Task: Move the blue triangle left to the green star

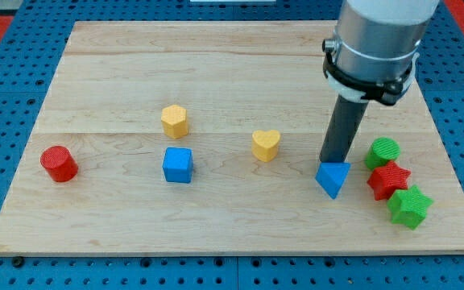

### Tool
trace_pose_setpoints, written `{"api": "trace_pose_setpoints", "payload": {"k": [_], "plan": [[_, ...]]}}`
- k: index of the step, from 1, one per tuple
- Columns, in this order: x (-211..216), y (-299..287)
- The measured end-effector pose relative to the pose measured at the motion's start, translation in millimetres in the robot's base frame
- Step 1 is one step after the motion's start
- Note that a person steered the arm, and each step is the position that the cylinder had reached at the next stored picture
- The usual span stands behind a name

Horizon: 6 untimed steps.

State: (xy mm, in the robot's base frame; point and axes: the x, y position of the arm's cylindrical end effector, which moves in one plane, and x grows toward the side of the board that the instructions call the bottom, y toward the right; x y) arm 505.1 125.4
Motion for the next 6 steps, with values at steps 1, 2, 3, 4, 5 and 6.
{"api": "trace_pose_setpoints", "payload": {"k": [1, 2, 3, 4, 5, 6], "plan": [[16.5, -12.0], [19.7, -32.5], [23.7, -49.6], [28.3, -32.4], [38.4, -15.5], [51.6, -3.0]]}}
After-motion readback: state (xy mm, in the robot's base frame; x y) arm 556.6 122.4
